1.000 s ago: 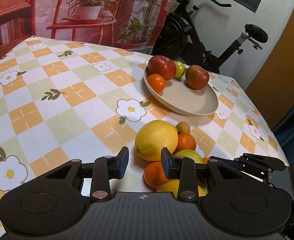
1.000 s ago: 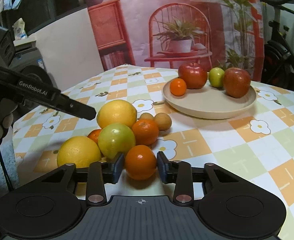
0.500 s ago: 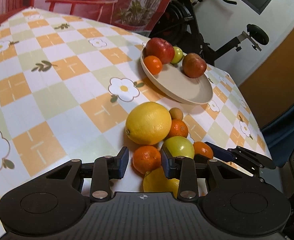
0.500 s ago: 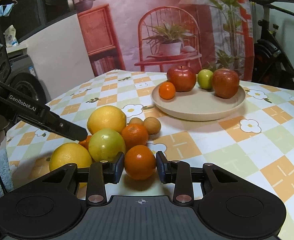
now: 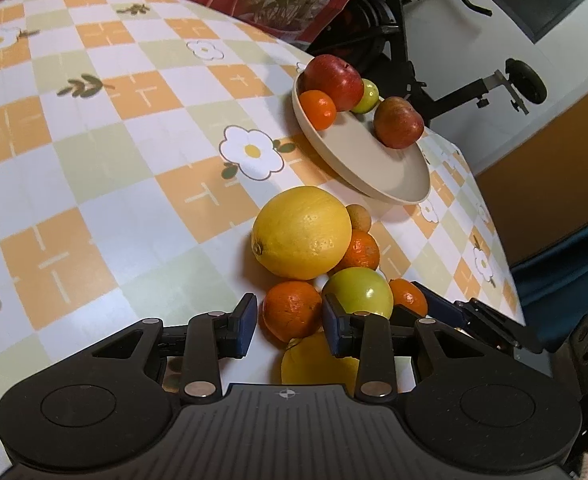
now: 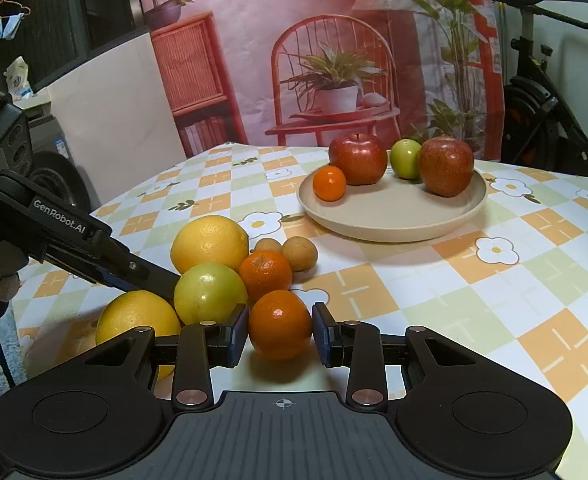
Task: Organize fruits
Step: 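Grasp an orange with the right gripper while the left gripper grasps another orange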
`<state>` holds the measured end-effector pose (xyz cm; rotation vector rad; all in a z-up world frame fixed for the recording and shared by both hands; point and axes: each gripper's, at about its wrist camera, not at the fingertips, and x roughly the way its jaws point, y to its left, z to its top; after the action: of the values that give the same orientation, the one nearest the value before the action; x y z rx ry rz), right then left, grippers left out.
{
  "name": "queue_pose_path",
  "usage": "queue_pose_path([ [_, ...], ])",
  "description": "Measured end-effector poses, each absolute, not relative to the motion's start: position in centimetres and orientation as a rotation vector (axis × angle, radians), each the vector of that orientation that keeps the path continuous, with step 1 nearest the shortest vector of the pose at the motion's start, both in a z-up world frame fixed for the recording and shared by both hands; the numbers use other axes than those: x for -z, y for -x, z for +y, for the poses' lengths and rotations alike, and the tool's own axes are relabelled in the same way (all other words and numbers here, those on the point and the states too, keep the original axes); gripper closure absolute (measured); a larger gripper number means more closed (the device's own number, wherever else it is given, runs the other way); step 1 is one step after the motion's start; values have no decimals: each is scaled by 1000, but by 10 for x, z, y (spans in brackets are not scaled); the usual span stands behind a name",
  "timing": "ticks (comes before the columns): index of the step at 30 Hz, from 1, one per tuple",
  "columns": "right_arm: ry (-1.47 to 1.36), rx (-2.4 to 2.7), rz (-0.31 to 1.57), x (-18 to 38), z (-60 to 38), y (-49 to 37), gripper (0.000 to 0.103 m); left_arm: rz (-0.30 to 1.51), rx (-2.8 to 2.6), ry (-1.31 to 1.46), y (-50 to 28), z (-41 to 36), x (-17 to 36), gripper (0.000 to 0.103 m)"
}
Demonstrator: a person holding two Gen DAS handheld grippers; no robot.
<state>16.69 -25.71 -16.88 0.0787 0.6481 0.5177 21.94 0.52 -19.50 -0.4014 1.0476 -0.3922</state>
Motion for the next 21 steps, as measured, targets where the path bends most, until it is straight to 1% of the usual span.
queue_pose_path([
  [3,-79,-517,648,169,-257,-167,71,1046,401,421,-220,6,198,66],
  [5,-79,-516,648,169,-257,-167,71,1036,405,418,-219,5,198,69],
  [21,-91,-507,644,170,-259,-167,71,986,250,334,-209,29,184,70],
])
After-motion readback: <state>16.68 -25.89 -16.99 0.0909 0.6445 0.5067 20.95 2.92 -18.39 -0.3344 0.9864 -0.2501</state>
